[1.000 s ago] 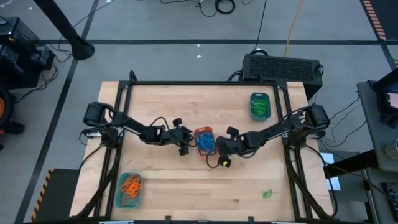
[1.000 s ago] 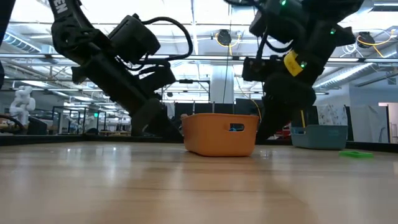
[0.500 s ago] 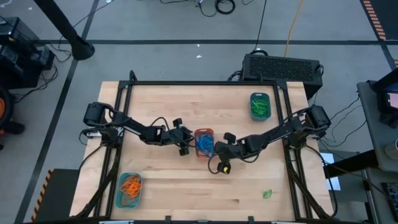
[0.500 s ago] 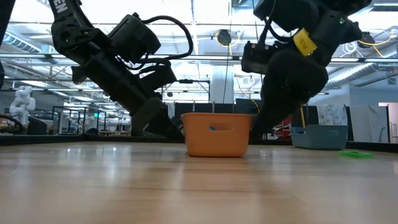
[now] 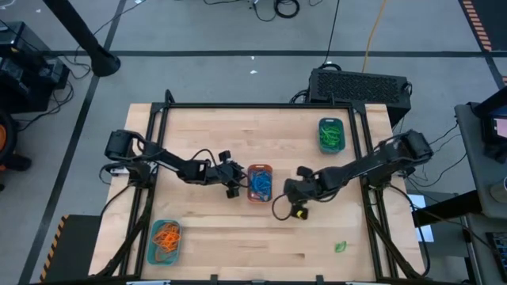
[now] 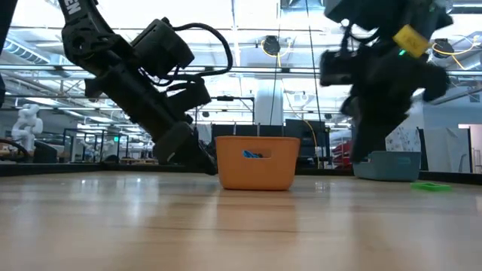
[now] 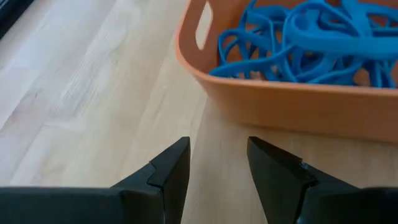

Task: Sort rubber bands into baskets
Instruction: Put the green rubber band into the blue bin

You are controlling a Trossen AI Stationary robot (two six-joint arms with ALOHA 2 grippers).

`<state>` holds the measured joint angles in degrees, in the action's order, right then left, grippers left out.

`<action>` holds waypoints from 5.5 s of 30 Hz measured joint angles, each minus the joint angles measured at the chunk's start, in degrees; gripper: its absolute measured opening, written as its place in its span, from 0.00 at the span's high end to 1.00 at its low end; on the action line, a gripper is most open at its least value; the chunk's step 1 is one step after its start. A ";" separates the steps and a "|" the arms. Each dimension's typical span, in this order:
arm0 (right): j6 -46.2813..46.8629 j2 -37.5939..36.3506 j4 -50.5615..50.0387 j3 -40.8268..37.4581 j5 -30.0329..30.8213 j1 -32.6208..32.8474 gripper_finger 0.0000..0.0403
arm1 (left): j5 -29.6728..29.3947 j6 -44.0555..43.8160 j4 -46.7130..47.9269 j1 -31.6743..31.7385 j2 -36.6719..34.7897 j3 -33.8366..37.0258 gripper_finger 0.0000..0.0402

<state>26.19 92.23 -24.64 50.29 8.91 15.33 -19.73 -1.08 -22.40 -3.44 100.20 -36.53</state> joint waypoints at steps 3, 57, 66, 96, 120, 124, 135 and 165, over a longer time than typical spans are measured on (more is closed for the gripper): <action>2.04 -4.80 -8.23 0.01 -0.30 0.15 1.00 | 0.25 -0.02 3.11 -0.34 -2.38 -0.02 0.58; 1.60 -12.23 -37.50 3.09 13.16 2.65 1.00 | -0.48 -1.16 16.91 -9.03 -24.82 -1.49 0.58; -8.57 -12.27 -43.49 8.69 17.30 -12.19 1.00 | -0.48 -1.14 16.93 -9.03 -24.82 -1.49 0.58; -30.37 -9.74 -31.72 8.21 4.14 -56.67 1.00 | -0.50 0.06 17.43 -9.01 -24.81 -1.46 0.58; -30.49 -2.76 -31.48 8.15 8.98 -59.25 0.81 | -0.50 0.41 17.41 -9.01 -24.80 -1.46 0.58; -30.04 -2.76 -31.52 8.15 8.98 -59.25 0.72 | -0.50 0.41 17.41 -9.01 -24.80 -1.46 0.58; -27.44 -2.87 -41.30 8.19 -3.41 -55.72 0.67 | -0.50 0.50 17.39 -9.01 -24.80 -1.46 0.58; 5.19 -2.91 -52.73 8.26 -20.03 -1.92 0.70 | 0.09 -0.13 17.40 -9.03 -24.80 -1.46 0.58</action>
<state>31.37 89.32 -77.37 58.54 -11.13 13.41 -19.63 -1.21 -5.00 -12.47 75.40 -38.00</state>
